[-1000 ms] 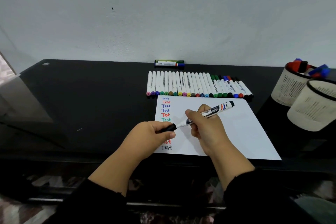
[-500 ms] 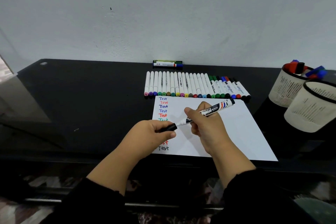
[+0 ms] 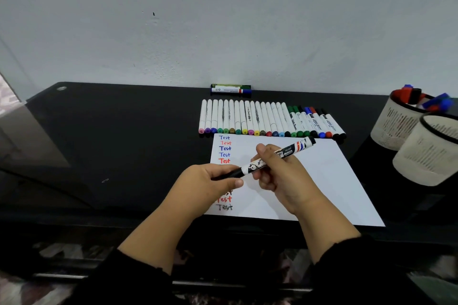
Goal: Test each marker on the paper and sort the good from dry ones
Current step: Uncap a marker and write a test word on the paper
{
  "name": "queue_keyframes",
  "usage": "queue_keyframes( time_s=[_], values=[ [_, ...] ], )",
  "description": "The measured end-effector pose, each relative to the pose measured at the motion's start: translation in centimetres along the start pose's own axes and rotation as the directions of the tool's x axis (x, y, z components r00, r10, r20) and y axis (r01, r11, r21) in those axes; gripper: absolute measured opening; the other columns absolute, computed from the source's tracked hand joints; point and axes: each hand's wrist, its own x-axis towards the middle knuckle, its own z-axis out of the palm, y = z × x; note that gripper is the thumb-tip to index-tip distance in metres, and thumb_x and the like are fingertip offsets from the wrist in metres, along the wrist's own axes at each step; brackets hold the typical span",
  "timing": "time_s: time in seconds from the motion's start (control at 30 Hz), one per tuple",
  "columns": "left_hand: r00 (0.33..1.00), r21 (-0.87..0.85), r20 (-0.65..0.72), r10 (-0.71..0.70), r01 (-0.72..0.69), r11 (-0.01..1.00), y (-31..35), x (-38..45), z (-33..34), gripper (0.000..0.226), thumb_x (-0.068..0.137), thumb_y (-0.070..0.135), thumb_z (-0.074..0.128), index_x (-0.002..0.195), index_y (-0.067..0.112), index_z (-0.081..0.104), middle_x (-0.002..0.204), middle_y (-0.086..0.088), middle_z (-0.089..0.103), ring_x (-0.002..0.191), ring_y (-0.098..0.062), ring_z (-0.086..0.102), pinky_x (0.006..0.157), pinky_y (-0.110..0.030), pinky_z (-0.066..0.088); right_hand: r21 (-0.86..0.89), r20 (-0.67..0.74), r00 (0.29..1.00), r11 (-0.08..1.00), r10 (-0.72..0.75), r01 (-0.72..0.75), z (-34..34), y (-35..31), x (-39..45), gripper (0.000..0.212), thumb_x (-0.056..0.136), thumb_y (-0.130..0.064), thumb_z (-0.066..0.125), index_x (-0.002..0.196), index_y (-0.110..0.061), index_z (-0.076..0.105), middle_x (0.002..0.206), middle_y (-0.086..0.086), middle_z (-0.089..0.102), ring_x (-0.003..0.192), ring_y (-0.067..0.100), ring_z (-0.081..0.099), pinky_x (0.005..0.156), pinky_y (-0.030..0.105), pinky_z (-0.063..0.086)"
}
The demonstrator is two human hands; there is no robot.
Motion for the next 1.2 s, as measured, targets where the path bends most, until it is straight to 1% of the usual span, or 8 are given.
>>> queue_keyframes(
  time_s=[0.23,0.53,0.8,0.9,1.0,1.07,1.13,1.2],
  values=[
    [0.994,-0.093,0.111,-0.019,0.029,0.995,0.3,0.3,-0.2,0.025,0.079,0.032,0.070,0.103,0.038,0.066,0.081,0.026,0.065,0.084,0.003,0.059,0.059,-0.007,0.037,0.006,-0.170,0.984,0.999,-0.048,0.049,-0.2,-0.2,0.7,0.042,0.088,-0.009,0.063,0.057,-0.018,0.036,0.043,-0.002,0.045,0.038,0.009,0.038,0.042,0.016,0.030],
    [0.999,-0.036,-0.028,-0.034,0.033,0.999,0.5,1.8,1.5,0.022,0.089,0.024,0.061,0.109,0.031,0.067,0.084,0.015,0.064,0.078,-0.005,0.055,0.059,-0.011,0.038,0.056,-0.277,0.960,0.998,0.049,-0.035,0.7,0.4,2.3,0.045,0.085,0.002,0.051,0.053,-0.020,0.029,0.045,0.002,0.033,0.038,0.011,0.027,0.042,0.015,0.023],
    [0.995,0.054,-0.104,0.012,-0.007,0.999,0.6,2.5,2.0,0.021,0.091,0.026,0.059,0.109,0.033,0.067,0.072,0.020,0.054,0.066,-0.003,0.048,0.058,-0.010,0.038,0.074,-0.312,0.947,0.996,0.076,-0.055,0.9,0.3,2.4,0.038,0.087,-0.003,0.054,0.058,-0.019,0.034,0.050,0.003,0.036,0.044,0.013,0.029,0.045,0.020,0.021],
    [0.994,0.068,-0.107,0.023,-0.016,0.998,1.2,2.4,2.1,0.025,0.092,0.028,0.057,0.114,0.035,0.064,0.078,0.021,0.056,0.068,-0.003,0.051,0.051,-0.008,0.040,0.066,-0.343,0.935,0.996,0.084,-0.065,0.8,-0.1,1.8,0.027,0.087,-0.026,0.066,0.069,-0.014,0.051,0.052,0.003,0.048,0.044,0.011,0.036,0.041,0.020,0.029],
    [0.994,0.093,-0.110,0.016,-0.005,0.996,1.7,2.2,2.3,0.029,0.093,0.030,0.054,0.121,0.034,0.060,0.082,0.013,0.059,0.067,-0.005,0.052,0.056,-0.018,0.044,0.093,-0.393,0.918,0.996,0.050,-0.014,0.2,-0.7,0.9,0.030,0.083,-0.037,0.069,0.087,-0.014,0.050,0.060,0.003,0.064,0.049,0.011,0.043,0.047,0.021,0.037],
    [0.994,0.110,-0.107,0.007,0.005,0.994,1.9,1.9,2.2,0.028,0.094,0.031,0.054,0.121,0.034,0.060,0.081,0.014,0.059,0.066,-0.006,0.053,0.057,-0.021,0.046,-0.021,-0.457,0.889,0.999,-0.046,0.040,-0.4,-1.3,0.3,0.023,0.086,-0.026,0.068,0.092,-0.019,0.047,0.071,0.000,0.068,0.060,0.011,0.051,0.058,0.024,0.043],
    [0.995,0.127,-0.094,0.021,-0.009,0.992,2.5,1.7,2.1,0.028,0.093,0.031,0.054,0.121,0.033,0.060,0.078,0.019,0.056,0.068,-0.006,0.054,0.062,-0.023,0.048,-0.368,-0.433,0.870,0.928,-0.235,0.067,-1.3,-1.8,-0.2,0.020,0.090,-0.014,0.063,0.099,-0.026,0.050,0.082,-0.008,0.062,0.070,0.005,0.051,0.065,0.013,0.043],
    [0.995,0.137,-0.084,0.054,-0.042,0.990,3.4,1.5,1.9,0.028,0.092,0.031,0.056,0.119,0.032,0.062,0.078,0.022,0.055,0.069,-0.006,0.055,0.063,-0.024,0.048,-0.760,-0.228,0.872,0.639,-0.433,0.119,-2.0,-2.1,-0.4,0.033,0.091,-0.009,0.058,0.115,-0.032,0.057,0.096,-0.011,0.047,0.080,0.000,0.044,0.067,0.003,0.036]
  ],
)
